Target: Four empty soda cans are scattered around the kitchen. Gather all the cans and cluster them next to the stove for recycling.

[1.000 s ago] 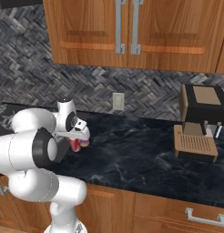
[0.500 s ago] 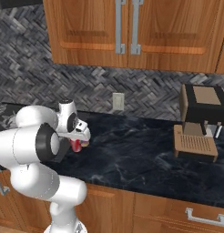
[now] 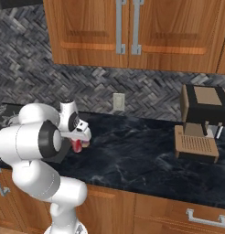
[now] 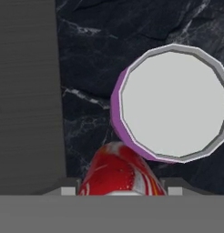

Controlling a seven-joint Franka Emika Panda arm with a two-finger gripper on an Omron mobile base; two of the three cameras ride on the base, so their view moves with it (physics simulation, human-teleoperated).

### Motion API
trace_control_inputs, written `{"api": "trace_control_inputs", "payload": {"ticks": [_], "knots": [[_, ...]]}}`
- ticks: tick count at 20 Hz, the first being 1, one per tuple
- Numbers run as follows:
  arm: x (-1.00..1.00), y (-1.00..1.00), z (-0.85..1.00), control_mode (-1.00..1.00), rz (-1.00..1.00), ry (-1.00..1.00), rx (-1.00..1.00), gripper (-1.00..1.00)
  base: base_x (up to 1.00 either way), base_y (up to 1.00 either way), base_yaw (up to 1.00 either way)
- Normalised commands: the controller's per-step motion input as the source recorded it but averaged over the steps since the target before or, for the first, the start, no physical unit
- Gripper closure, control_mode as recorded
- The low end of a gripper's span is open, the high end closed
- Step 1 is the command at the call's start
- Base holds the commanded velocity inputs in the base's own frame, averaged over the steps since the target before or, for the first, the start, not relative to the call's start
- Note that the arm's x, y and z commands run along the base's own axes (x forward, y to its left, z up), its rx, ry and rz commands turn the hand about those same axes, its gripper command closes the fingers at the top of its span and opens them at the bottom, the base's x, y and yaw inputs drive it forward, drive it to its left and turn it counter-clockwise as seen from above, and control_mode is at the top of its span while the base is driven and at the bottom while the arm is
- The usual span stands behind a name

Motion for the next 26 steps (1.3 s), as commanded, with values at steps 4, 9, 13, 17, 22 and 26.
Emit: {"api": "trace_control_inputs", "payload": {"ticks": [4,9,13,17,22,26], "knots": [[0.0,0.0,-0.01,-1.0,0.0,0.0,0.0,-1.0,0.0,0.0,0.0],[0.0,0.0,0.0,-1.0,0.0,0.0,0.0,-1.0,0.0,0.0,0.0],[0.0,0.0,-0.03,-1.0,0.0,0.04,0.0,-1.0,0.0,0.0,0.0],[0.01,-0.02,0.0,-1.0,0.0,0.05,0.0,-1.0,0.0,0.0,0.0],[0.0,-0.17,0.0,-1.0,0.0,0.03,0.01,-1.0,0.0,0.0,0.0],[0.0,-0.15,0.03,-1.0,0.0,0.0,0.0,-1.0,0.0,0.0,0.0]]}}
